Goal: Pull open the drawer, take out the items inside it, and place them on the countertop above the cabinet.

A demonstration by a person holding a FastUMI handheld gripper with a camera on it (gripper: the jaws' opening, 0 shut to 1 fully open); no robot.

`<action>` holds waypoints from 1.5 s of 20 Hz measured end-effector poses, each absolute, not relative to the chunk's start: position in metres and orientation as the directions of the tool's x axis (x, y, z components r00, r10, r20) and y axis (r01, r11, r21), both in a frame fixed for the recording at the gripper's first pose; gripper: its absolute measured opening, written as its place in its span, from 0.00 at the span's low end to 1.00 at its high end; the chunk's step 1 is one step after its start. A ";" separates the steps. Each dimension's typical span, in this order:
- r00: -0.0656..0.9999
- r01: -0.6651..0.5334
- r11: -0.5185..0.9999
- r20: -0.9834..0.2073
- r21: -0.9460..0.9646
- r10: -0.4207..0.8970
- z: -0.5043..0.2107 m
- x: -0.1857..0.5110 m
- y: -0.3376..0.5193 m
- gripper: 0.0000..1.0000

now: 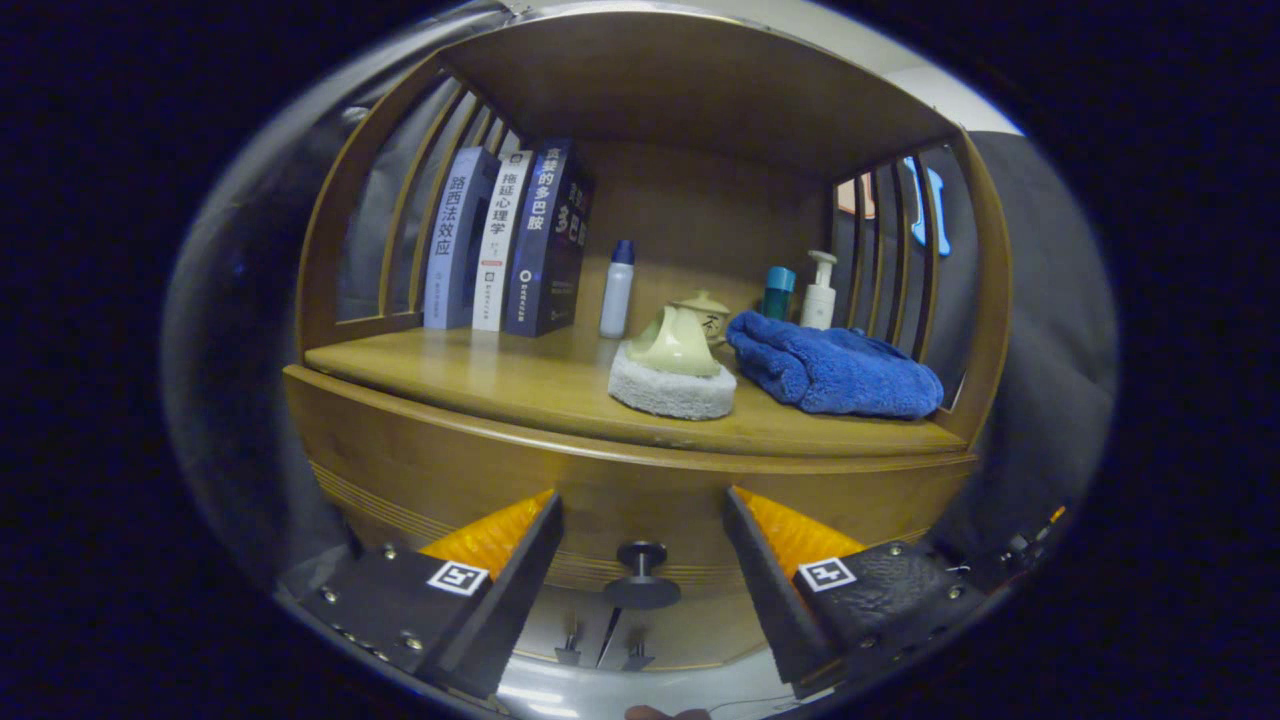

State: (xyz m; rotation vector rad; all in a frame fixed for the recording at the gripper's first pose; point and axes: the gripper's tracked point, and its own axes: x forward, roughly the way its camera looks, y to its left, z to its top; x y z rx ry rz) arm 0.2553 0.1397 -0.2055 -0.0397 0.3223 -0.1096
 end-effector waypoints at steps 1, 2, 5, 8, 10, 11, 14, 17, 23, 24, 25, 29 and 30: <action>0.947 0.111 0.992 -0.296 -0.053 -0.122 -0.205 0.259 0.140 0.98; 0.948 0.104 0.993 -0.295 -0.061 -0.118 -0.206 0.259 0.139 0.98; 0.951 0.103 0.993 -0.286 -0.063 -0.117 -0.205 0.257 0.140 0.98; 0.954 0.102 0.993 -0.276 -0.063 -0.116 -0.203 0.256 0.140 0.98; 0.956 0.103 0.993 -0.269 -0.064 -0.116 -0.204 0.256 0.141 0.98; 0.956 0.103 0.992 -0.267 -0.067 -0.117 -0.205 0.257 0.140 0.98; 0.956 0.087 0.990 -0.269 -0.108 -0.113 -0.206 0.254 0.143 0.98; 0.978 -0.002 0.998 -0.207 -0.063 -0.011 -0.184 0.249 0.157 0.99; 0.995 -0.002 0.999 -0.104 -0.053 -0.004 -0.126 0.227 0.070 0.98; 0.995 0.020 0.999 -0.096 -0.050 -0.025 -0.119 0.225 0.044 0.98; 0.994 0.045 0.998 -0.094 -0.046 -0.050 -0.114 0.223 0.014 0.98; 0.996 0.079 0.997 -0.044 -0.025 -0.080 -0.099 0.208 -0.084 0.98; 0.997 0.076 0.997 -0.023 -0.007 -0.076 -0.100 0.200 -0.104 0.98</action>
